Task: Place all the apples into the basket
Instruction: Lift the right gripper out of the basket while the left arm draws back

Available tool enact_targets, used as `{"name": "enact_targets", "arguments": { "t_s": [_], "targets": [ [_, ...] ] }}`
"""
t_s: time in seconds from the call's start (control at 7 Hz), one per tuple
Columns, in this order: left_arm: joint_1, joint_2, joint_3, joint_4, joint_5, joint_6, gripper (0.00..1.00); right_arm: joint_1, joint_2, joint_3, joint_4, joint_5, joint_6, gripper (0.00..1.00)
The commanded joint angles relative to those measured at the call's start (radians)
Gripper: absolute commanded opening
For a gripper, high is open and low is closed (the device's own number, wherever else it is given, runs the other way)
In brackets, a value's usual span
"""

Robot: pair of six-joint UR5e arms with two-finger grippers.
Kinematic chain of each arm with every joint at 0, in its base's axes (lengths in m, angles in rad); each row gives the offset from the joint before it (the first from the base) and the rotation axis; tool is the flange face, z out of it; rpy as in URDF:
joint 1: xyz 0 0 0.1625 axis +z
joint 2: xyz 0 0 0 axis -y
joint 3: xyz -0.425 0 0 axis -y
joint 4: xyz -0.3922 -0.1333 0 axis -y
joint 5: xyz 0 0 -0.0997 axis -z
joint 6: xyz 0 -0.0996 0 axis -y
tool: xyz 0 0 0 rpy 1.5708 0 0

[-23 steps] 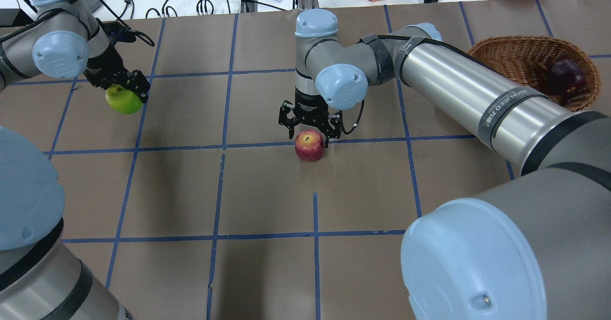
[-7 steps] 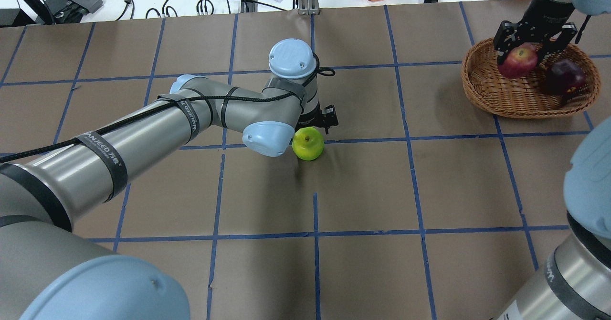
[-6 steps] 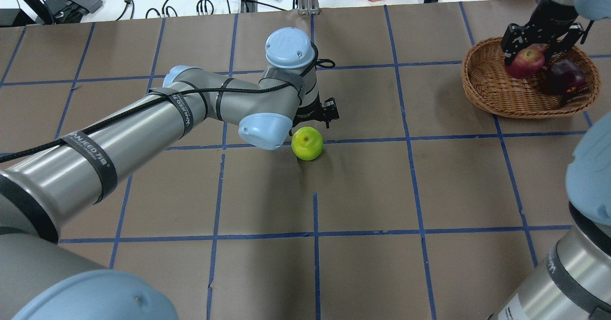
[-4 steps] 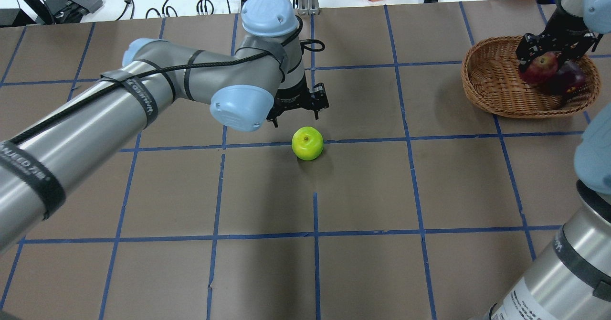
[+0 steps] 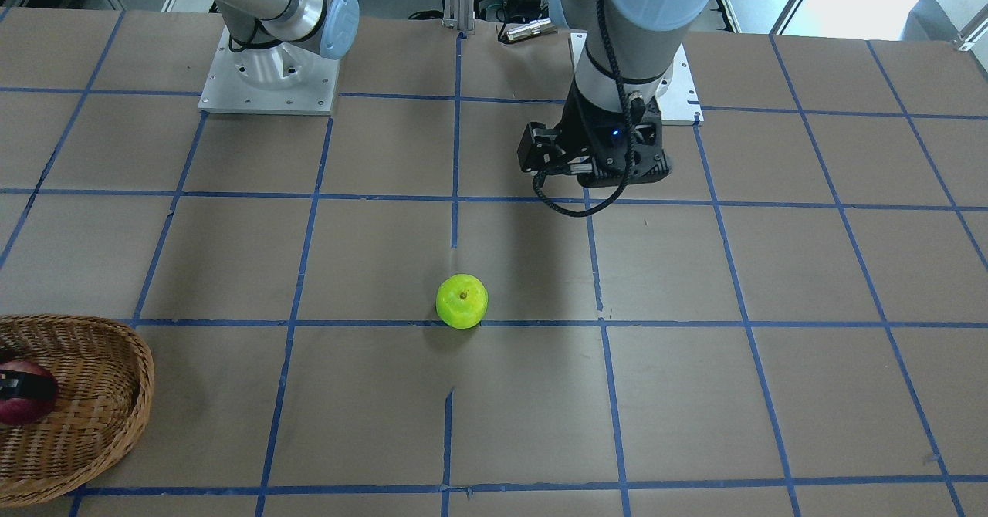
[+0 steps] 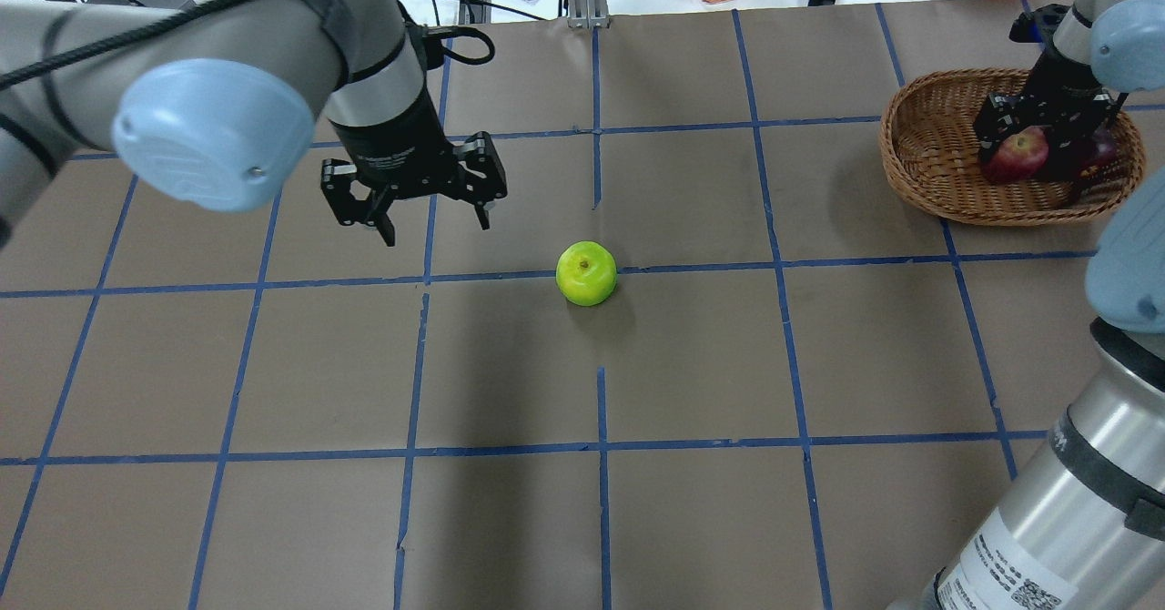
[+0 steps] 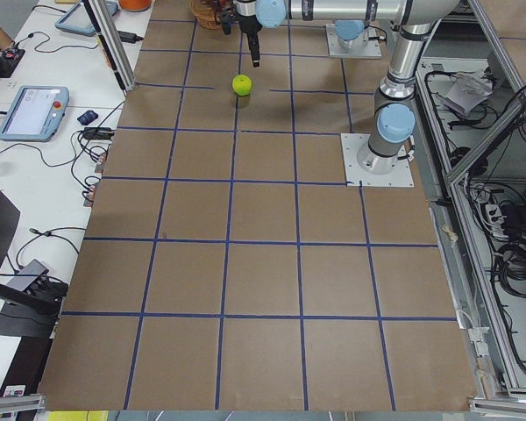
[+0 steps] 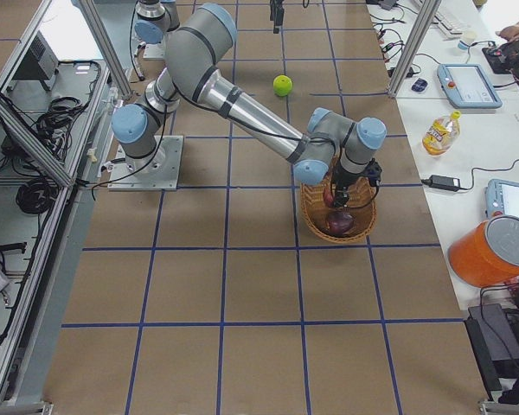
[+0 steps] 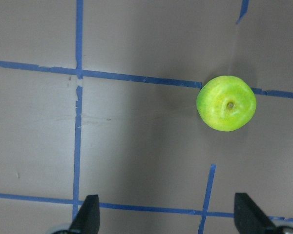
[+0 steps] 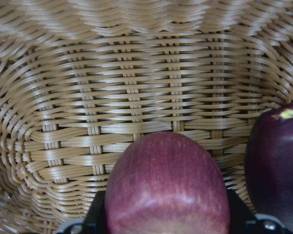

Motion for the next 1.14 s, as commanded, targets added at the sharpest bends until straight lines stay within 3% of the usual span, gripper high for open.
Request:
{"name": "enact_targets", "arguments": {
  "t_s": [0.0, 0.29, 0.57, 0.71, 1.0],
  "targets": [
    [0.093, 0.097, -0.002, -0.042, 0.001, 0.189, 0.96, 0.0, -0.002, -0.002, 0.012, -0.003, -0.006, 1.0],
    [0.105, 0.107, 0.012, -0.029, 0.043, 0.233, 1.0, 0.0, -0.023, -0.001, 0.036, -0.005, -0.005, 1.0],
    [0.107, 0.11, 0.01, -0.029, 0.047, 0.234, 1.0, 0.024, -0.135, -0.001, 0.184, 0.009, 0.009, 1.0],
    [0.108, 0.11, 0.01, -0.029, 0.045, 0.234, 1.0, 0.076, -0.188, 0.006, 0.256, 0.065, 0.07, 1.0],
    [0.107, 0.11, 0.011, -0.029, 0.045, 0.234, 1.0, 0.285, -0.241, 0.013, 0.288, 0.176, 0.386, 1.0]
  ]
}}
